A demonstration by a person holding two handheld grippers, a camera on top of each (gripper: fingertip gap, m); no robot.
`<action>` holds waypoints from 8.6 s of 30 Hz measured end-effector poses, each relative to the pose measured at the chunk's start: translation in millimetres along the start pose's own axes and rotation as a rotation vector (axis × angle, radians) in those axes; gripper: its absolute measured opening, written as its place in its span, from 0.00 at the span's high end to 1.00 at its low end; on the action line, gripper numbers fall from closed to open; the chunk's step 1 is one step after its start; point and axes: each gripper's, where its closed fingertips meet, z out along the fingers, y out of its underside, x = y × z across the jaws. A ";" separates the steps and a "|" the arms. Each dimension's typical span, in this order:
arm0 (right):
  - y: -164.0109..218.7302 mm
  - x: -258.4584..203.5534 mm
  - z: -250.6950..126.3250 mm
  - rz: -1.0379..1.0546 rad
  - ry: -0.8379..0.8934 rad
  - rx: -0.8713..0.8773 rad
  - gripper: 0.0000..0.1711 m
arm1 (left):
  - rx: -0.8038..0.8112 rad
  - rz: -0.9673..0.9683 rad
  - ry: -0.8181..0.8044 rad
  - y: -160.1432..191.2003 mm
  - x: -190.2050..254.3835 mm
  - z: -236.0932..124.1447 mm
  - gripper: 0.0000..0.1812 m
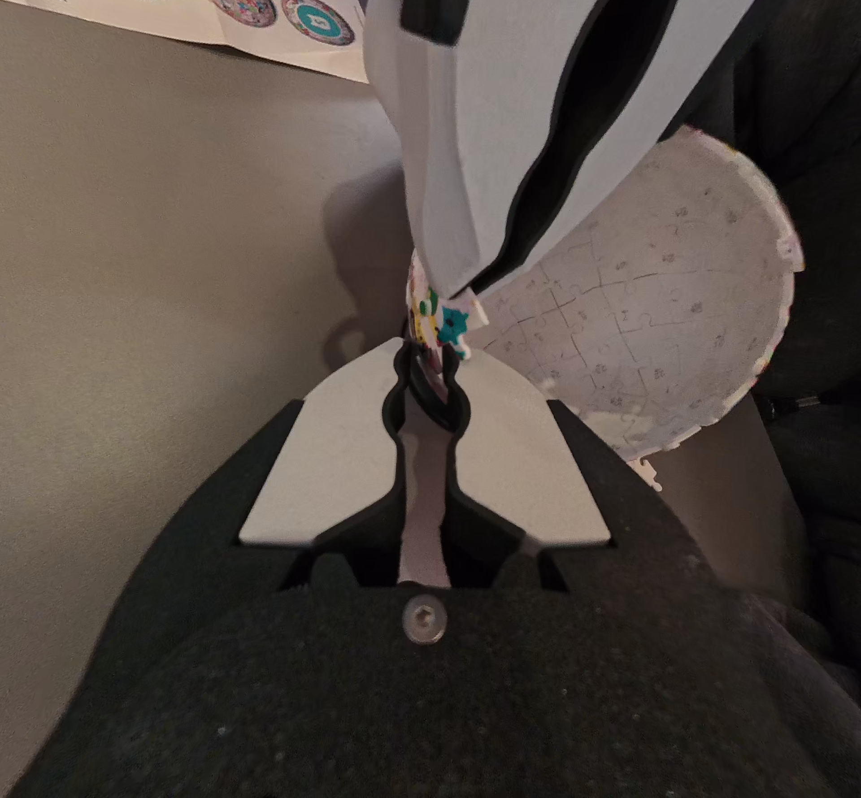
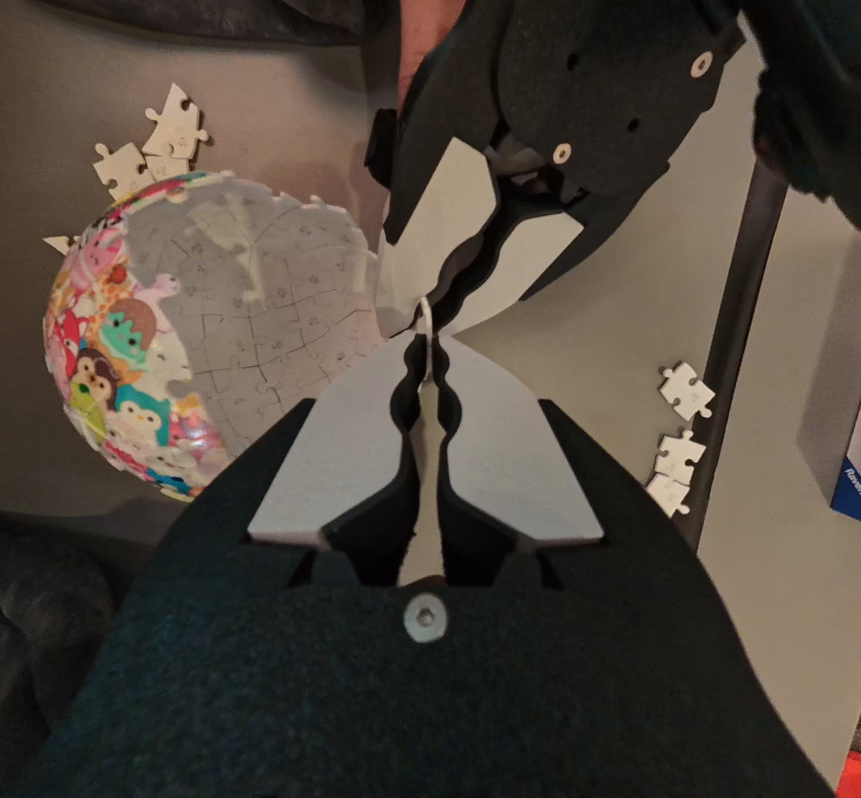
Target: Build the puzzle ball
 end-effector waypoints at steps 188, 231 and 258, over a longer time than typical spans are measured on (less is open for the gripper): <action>15.5 12.0 5.7 -0.018 -0.006 0.041 0.91 | -0.079 0.163 -0.286 -16.2 -5.2 -26.0 0.94; 1.5 11.4 22.7 -0.193 0.009 -0.066 0.98 | 0.310 0.105 -0.585 -17.7 -89.5 -86.0 0.88; 16.1 27.5 -85.1 0.014 0.409 0.348 0.82 | 0.370 0.039 -0.559 -15.5 -49.6 -89.5 0.85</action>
